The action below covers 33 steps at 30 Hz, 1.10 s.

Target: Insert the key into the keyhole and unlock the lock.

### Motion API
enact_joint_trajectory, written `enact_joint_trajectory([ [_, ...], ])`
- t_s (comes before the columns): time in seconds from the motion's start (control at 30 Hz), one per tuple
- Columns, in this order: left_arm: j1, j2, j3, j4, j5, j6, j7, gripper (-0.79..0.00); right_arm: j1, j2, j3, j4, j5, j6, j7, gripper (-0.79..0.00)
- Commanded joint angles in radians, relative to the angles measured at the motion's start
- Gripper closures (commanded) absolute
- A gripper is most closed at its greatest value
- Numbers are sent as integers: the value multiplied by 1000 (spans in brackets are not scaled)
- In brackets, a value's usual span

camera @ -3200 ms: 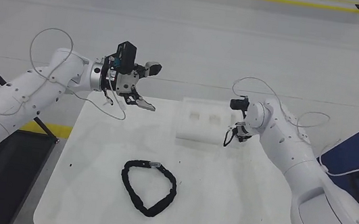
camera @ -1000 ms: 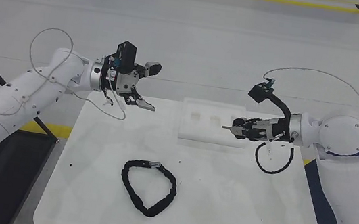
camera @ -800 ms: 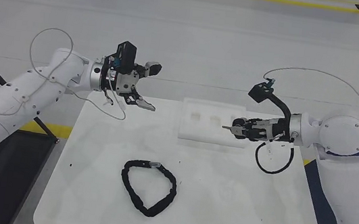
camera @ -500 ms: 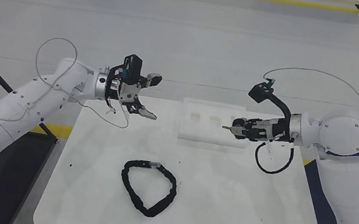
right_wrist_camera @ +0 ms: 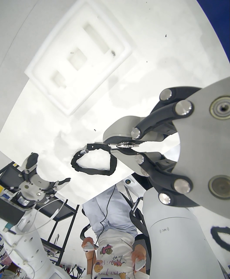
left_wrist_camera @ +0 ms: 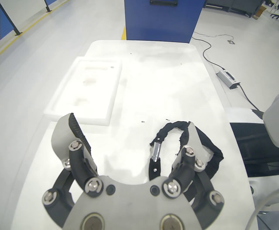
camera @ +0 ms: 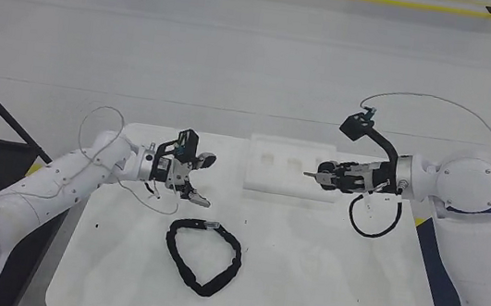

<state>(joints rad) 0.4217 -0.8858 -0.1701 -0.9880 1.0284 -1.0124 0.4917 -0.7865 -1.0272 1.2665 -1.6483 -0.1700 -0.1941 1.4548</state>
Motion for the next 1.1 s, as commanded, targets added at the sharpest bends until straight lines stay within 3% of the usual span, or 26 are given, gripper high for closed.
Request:
enact_joint_trajectory([
  [0.0, 24, -8, 0, 8, 42, 0, 28, -785, 0, 0, 0, 0, 0, 0, 0, 0],
  [0.57, 96, -94, 0, 149, 441, 0, 245, -785, 0, 0, 0, 0, 0, 0, 0, 0],
  [1.07, 96, -94, 0, 149, 441, 0, 245, -785, 0, 0, 0, 0, 0, 0, 0, 0],
])
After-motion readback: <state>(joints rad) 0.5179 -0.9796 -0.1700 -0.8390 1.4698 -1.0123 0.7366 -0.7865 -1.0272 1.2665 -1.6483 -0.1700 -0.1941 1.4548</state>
